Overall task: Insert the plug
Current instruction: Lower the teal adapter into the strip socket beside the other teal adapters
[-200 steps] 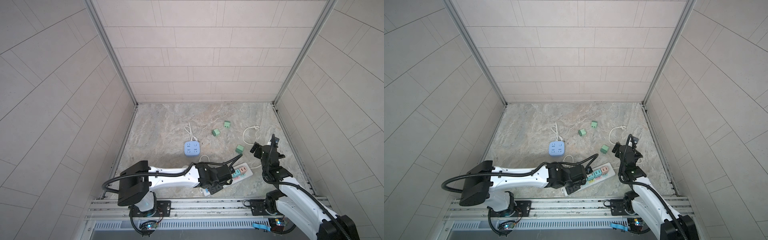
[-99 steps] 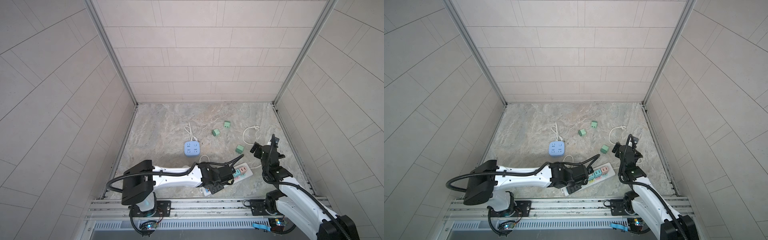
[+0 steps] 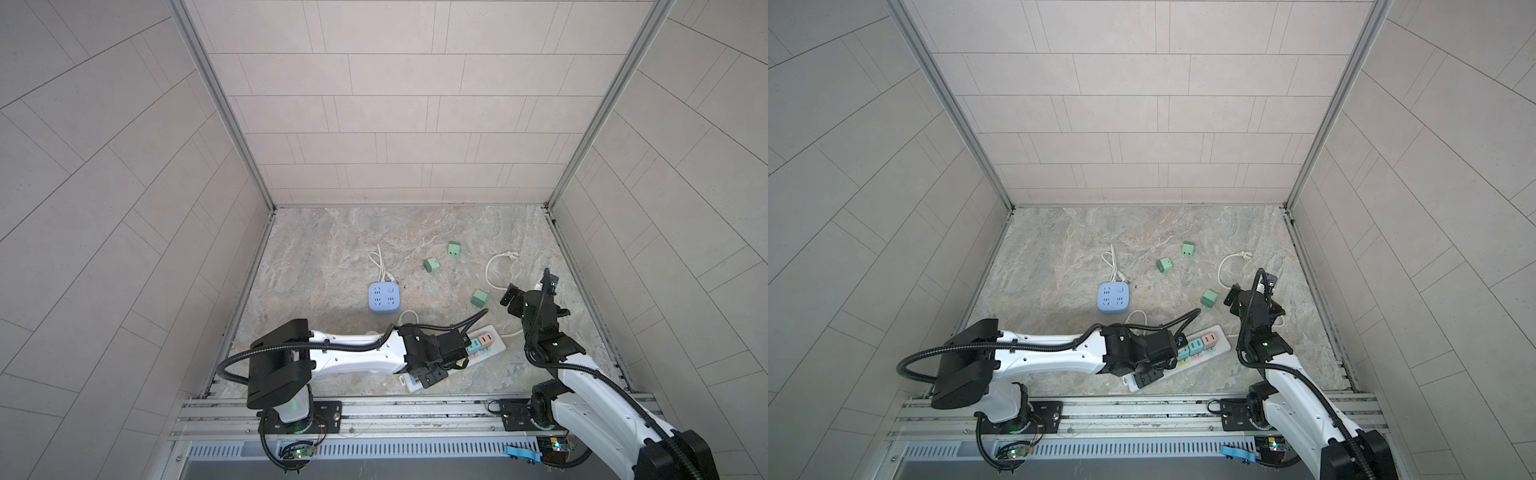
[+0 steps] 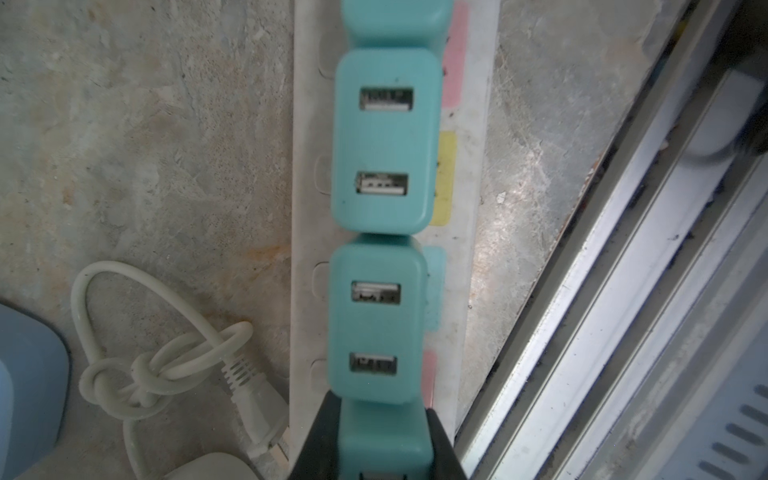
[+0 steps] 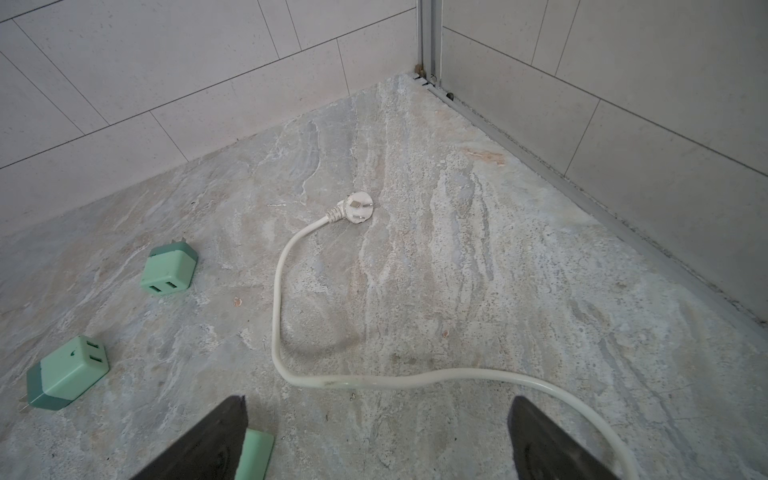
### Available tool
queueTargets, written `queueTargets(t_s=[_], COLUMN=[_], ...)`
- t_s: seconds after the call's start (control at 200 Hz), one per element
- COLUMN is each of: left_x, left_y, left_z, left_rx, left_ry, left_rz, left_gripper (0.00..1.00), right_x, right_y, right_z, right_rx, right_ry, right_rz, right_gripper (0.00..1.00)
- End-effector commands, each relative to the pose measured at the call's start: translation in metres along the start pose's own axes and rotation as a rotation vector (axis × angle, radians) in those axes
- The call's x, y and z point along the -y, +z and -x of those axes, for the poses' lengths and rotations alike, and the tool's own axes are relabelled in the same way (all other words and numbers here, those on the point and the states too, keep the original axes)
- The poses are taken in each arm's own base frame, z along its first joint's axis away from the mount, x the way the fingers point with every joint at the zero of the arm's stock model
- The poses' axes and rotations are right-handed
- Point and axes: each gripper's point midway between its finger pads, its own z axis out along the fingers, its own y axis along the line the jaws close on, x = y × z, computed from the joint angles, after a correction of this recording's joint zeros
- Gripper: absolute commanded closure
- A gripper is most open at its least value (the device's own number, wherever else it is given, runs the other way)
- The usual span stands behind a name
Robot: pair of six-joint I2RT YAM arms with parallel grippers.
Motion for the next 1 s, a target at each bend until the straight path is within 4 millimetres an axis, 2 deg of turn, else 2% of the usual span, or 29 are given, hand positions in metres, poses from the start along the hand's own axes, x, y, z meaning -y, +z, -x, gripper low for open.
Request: queueTargets(t_s=[0.0,0.47,0.69,0.856,0.996], left_x=[-0.008,0.001,0.010,0.010,0.006], left_y=[0.015,0.054,0.057,0.052,0.057], left_z=[-0.006,-0.025,-0.036,-0.029,-0.032], left_rx=[-0.033,-0.117,-0.095,-0.018,-0.063], left_ry=[-0.009,0.006,0.003,-0.045,-0.041], left_rz=[0.009,-0.051,-0.138,-0.241,-0.200], left_gripper=[1.00,1.00,1.00,1.00,1.00], right_x=[0.003,0.003,0.002,0.003,0.003], right_y=[0.000,0.000,0.000,0.000,0.000], right_z=[0.002,0.002,0.001,0.001,0.001], right_rx=[0.005,0.005,0.003,0.003,0.001], right_ry=[0.013,0.013,0.012,0.013,0.012], right_rz=[-0.014,-0.013,-0.012,-0.013,-0.015], right_gripper=[0.00,0.00,0.00,0.00,0.00])
